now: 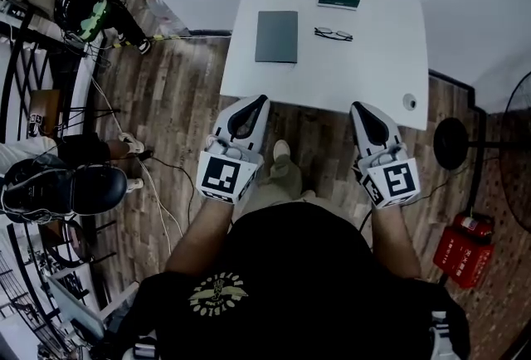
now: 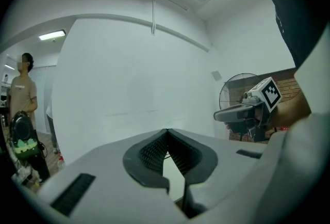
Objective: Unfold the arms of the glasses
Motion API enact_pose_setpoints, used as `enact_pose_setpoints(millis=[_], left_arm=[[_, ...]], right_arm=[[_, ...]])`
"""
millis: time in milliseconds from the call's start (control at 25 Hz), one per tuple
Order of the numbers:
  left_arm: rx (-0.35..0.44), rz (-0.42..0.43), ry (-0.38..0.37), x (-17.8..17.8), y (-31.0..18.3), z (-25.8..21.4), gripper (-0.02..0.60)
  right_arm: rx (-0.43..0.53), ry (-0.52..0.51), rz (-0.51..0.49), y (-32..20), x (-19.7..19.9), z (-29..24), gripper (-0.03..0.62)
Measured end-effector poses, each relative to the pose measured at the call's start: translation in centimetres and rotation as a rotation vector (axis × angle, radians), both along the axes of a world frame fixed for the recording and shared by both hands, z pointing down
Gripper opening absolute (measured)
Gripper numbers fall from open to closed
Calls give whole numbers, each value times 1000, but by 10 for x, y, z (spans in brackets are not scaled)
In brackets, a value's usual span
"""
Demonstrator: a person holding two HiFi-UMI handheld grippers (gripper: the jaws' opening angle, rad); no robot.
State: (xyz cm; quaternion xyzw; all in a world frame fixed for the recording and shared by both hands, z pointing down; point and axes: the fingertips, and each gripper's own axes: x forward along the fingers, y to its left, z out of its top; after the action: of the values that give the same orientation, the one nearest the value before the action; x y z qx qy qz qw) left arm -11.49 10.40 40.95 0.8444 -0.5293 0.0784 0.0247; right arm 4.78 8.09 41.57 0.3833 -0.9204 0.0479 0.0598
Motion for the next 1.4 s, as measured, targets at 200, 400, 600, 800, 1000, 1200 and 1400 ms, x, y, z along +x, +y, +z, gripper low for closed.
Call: enact_pose_setpoints(millis=[200,400,600,800,1000,1200,1400], left_arm=[[-5,53,-4,0,-28,4,6],[-27,64,5,-7,-63,8,7],[-60,73,6,-13,-94,22,6],[-72,108,4,-8,-119,26,6],[-48,129,11,-7,-140,16,7],[-10,152,17,-11,-157,4,6],[-3,198,56,-13,-172,-1,6]], right_arm=[[-22,6,-6,-25,-14,7,0],[-30,10,-4,-59,-24,9,0],[-41,14,-3,-87,-34,16,0],[-58,23,29,-112,-30,21,0],[-47,32,58,-129,-27,11,0],[-23,46,77,-140,-31,-3,0],[0,62,125,-151,-32,-12,0]])
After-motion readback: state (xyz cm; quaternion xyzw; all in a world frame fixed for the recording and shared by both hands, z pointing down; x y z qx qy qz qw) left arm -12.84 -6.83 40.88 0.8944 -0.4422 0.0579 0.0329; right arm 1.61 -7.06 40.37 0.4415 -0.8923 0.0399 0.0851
